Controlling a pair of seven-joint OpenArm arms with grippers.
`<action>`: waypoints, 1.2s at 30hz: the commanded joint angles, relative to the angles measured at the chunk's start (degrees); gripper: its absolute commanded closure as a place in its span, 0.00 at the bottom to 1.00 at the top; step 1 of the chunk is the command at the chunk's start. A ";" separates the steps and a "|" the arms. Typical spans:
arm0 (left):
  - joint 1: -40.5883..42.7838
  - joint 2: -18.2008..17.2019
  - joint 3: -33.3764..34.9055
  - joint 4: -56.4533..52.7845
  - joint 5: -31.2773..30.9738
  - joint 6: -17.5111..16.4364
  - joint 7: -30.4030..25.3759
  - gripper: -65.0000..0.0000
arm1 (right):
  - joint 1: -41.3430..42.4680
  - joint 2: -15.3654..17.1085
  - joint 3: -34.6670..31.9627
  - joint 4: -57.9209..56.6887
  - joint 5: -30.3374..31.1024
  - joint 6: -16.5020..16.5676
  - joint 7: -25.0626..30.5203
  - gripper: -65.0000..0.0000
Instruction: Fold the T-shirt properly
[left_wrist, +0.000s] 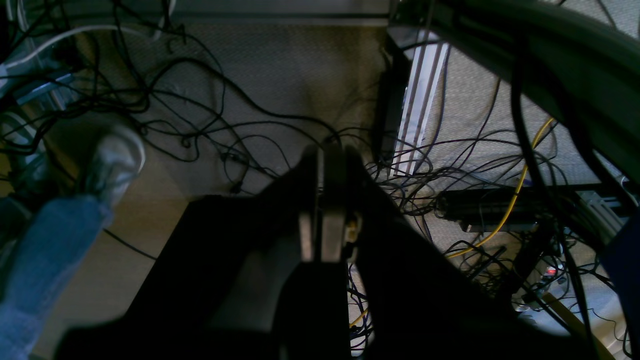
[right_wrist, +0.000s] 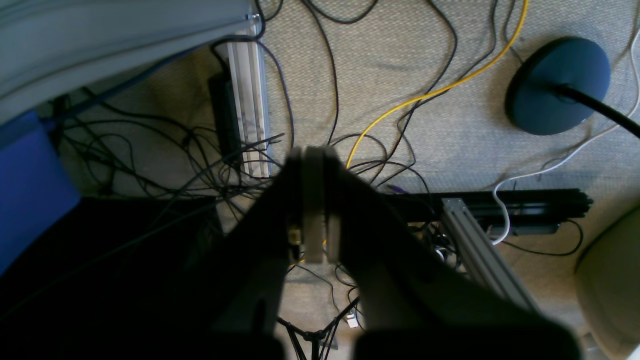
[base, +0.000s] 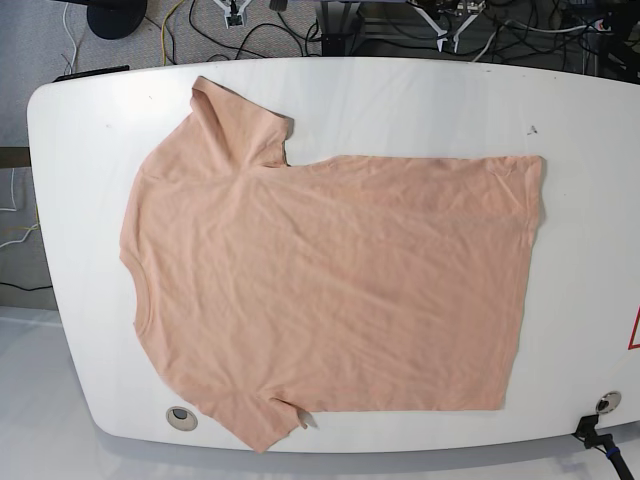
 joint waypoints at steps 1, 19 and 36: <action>0.67 -0.49 0.11 0.13 0.31 0.14 -0.47 1.00 | -0.83 0.30 0.03 0.29 0.36 0.03 0.43 1.00; 16.13 -2.34 -1.37 23.23 0.24 -0.62 3.20 1.00 | -9.04 0.58 0.85 9.11 1.55 1.19 1.14 1.00; 38.41 -8.39 -2.78 59.98 0.21 -1.73 6.31 1.00 | -28.65 8.63 4.92 36.83 4.27 1.95 3.15 1.00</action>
